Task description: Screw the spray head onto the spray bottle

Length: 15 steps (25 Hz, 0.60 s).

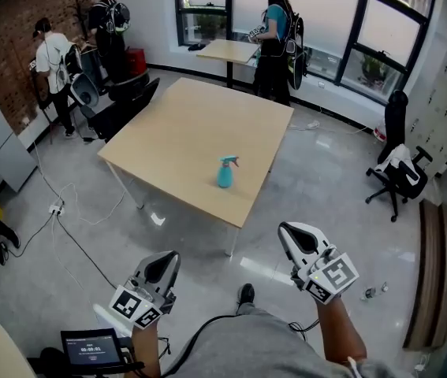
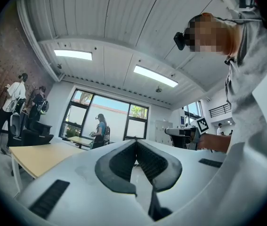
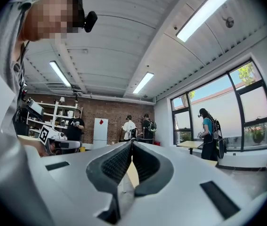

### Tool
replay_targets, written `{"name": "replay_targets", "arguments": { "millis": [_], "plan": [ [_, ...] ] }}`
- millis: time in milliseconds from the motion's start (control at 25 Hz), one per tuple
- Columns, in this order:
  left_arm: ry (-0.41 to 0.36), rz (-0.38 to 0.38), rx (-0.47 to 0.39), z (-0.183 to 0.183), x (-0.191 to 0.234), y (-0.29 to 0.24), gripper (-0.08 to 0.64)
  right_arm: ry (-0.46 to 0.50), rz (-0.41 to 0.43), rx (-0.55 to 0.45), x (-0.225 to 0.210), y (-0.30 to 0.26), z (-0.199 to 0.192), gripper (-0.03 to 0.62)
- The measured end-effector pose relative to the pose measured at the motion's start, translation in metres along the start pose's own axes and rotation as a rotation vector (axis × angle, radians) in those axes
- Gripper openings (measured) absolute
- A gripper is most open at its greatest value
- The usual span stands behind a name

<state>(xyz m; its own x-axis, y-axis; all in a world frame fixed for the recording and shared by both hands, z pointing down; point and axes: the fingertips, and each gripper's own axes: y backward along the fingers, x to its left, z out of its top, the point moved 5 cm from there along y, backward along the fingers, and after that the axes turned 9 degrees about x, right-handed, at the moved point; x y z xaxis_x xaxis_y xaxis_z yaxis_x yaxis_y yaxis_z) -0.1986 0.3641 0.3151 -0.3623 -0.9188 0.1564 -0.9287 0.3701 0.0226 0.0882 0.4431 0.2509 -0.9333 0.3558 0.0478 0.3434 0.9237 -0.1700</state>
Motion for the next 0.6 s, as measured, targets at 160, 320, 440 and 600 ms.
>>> {"name": "replay_targets", "arguments": {
  "millis": [160, 320, 440, 600],
  "plan": [
    [0.007, 0.03, 0.02, -0.006, 0.026, -0.047, 0.005, -0.022, 0.036, -0.007, -0.049, -0.034, -0.006, 0.006],
    [0.006, 0.068, 0.015, -0.007, 0.061, -0.107, 0.005, -0.031, 0.103, 0.008, -0.094, -0.076, -0.011, 0.006],
    [0.011, 0.08, 0.009, -0.005, 0.08, -0.142, 0.005, -0.023, 0.153, 0.017, -0.117, -0.105, -0.009, 0.006],
    [0.021, 0.094, -0.01, -0.007, 0.101, -0.176, 0.005, 0.004, 0.178, 0.014, -0.145, -0.138, -0.006, 0.006]
  ]
}}
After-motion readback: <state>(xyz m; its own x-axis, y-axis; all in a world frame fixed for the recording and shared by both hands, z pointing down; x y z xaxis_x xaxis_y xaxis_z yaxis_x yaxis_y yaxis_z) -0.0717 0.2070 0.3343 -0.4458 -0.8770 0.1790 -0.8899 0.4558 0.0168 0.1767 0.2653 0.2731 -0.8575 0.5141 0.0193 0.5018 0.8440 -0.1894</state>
